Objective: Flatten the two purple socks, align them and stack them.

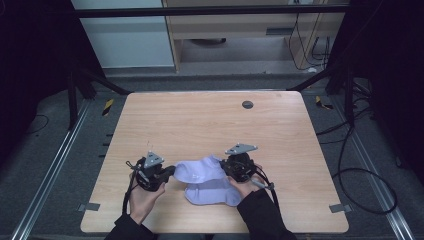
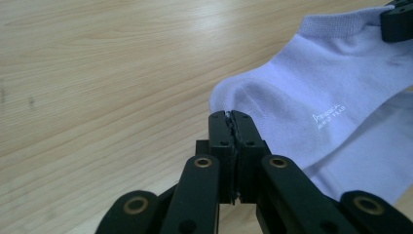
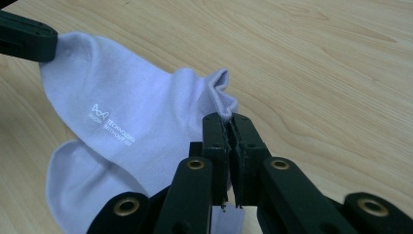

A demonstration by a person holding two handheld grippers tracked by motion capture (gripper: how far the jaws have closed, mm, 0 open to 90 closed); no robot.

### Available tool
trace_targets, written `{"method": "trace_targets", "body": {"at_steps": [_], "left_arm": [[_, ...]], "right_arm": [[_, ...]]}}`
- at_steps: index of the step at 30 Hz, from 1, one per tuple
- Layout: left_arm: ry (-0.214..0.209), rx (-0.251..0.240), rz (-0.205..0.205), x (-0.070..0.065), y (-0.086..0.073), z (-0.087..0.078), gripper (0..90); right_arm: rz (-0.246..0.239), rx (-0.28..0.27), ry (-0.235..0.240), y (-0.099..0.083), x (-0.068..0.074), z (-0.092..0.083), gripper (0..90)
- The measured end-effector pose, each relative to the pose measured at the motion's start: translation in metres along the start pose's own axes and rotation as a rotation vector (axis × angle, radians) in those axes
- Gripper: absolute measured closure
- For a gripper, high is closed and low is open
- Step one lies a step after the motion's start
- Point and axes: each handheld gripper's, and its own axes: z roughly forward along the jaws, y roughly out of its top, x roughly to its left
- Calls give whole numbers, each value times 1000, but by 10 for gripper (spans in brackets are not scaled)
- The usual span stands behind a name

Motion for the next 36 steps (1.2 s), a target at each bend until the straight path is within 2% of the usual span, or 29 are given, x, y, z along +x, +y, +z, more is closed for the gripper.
{"method": "trace_targets", "body": {"at_steps": [8,15,23,36], "left_arm": [[-43,26,36,-23,-1,3,883],[-72,63,60,-37,-9,6,883],[-76,93,69,-39,-15,9,883],[-81,132,77,-40,-22,14,883]], "right_arm": [[9,-2,-11,-21,-6,-27,864],[20,2,-4,-42,-4,-36,864],[28,16,6,-54,-4,-35,864],[24,54,13,-63,-2,-29,858]]}}
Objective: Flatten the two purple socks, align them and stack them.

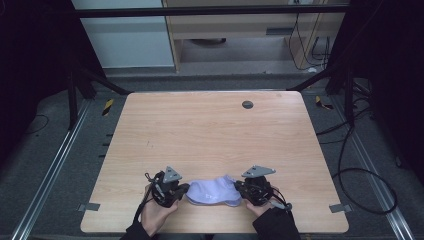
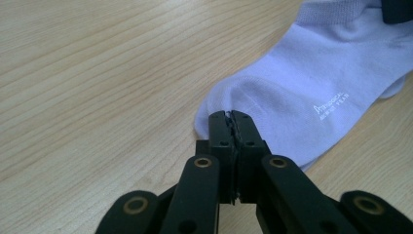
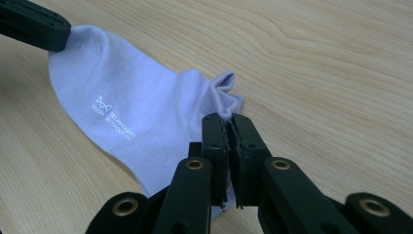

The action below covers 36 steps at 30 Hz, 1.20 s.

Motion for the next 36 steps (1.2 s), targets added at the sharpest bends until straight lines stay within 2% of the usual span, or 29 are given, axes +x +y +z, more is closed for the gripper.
{"method": "trace_targets", "body": {"at_steps": [9,21,25,29,32,36], "left_arm": [[-2,27,4,-1,-3,5,881],[-8,57,7,-3,-7,9,873],[-2,19,3,-2,-5,3,827],[6,-58,5,-3,0,-8,772],[-6,-101,23,-7,3,-8,773],[-24,-111,69,-14,5,6,776]], "right_arm": [[2,36,-5,-5,-2,3,839],[-5,75,-26,-12,-6,10,741],[4,67,-25,-12,-6,8,679],[4,5,-24,-8,-7,0,659],[-8,-52,-9,-7,-4,-3,693],[-52,-72,35,-8,5,4,779]]}}
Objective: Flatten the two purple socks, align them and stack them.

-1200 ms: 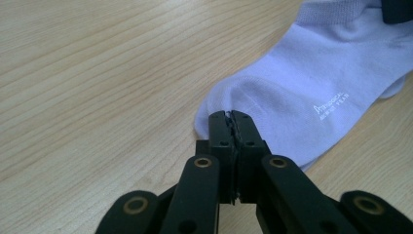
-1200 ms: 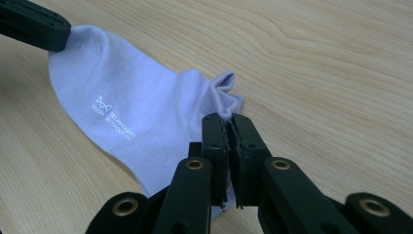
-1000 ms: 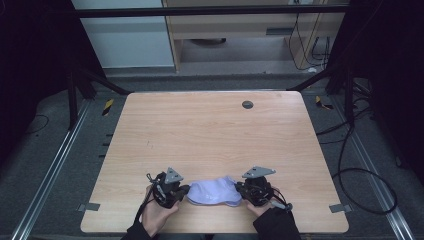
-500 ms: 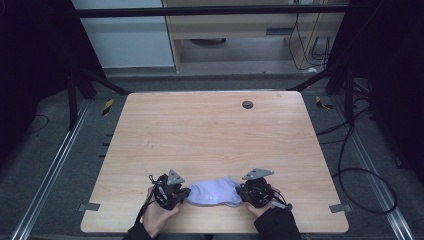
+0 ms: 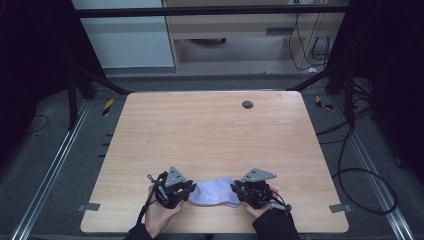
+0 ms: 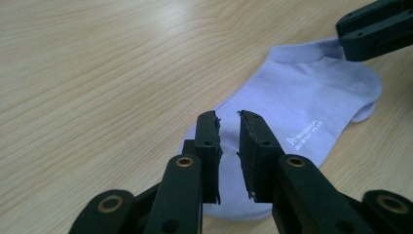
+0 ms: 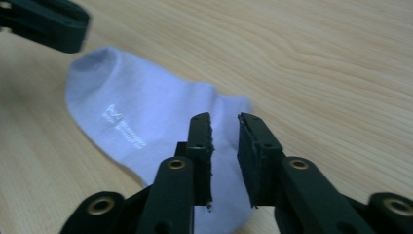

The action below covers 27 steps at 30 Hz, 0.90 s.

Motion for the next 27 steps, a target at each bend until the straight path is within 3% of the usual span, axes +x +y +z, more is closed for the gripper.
{"method": "trace_targets", "body": {"at_steps": [6,16,21,27], "left_arm": [[-3,77,28,-5,-8,21,791],[12,83,40,-6,-13,19,768],[21,13,27,2,-8,5,669],[57,-60,-27,26,-6,-16,560]], "right_arm": [[-17,65,42,-7,6,13,865],[-3,93,48,-12,5,18,896],[10,15,58,-5,-1,7,827],[58,-76,-7,-2,-23,-12,709]]}}
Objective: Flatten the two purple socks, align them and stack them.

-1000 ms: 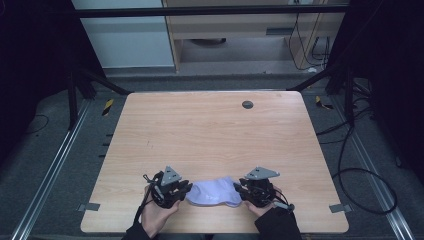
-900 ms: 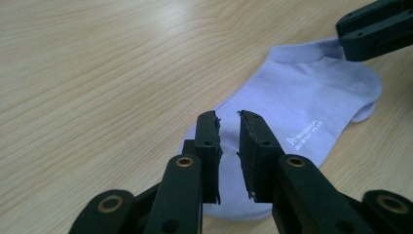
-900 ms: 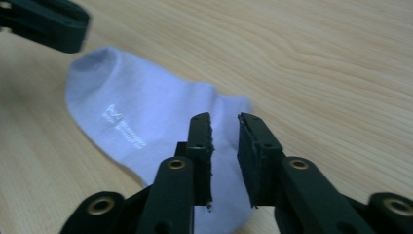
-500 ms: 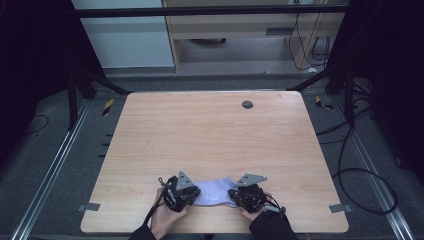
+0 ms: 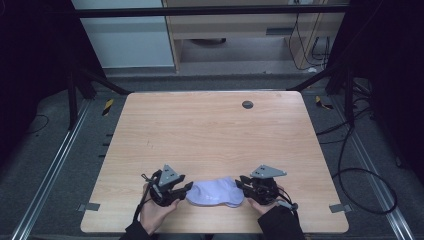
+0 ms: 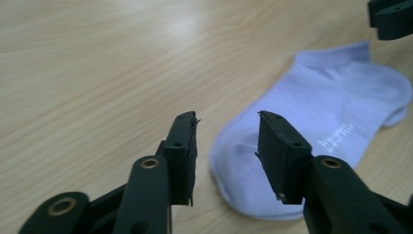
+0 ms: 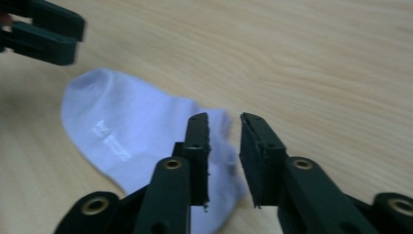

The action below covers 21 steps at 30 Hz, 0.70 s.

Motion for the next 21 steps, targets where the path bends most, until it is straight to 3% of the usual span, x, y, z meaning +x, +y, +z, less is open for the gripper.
{"method": "trace_targets", "body": {"at_steps": [5,10,15,21], "left_arm": [[16,-18,-47,24,-3,-8,461],[57,-33,-66,44,-10,-13,385],[111,-30,-92,64,-15,-16,346],[141,-34,-121,78,-22,-20,337]], "right_arm": [[38,-26,-47,-1,-17,-8,617],[51,-34,-97,-2,-31,-11,549],[80,-52,-151,-4,-50,-19,450],[124,-68,-224,-10,-75,-29,357]]}}
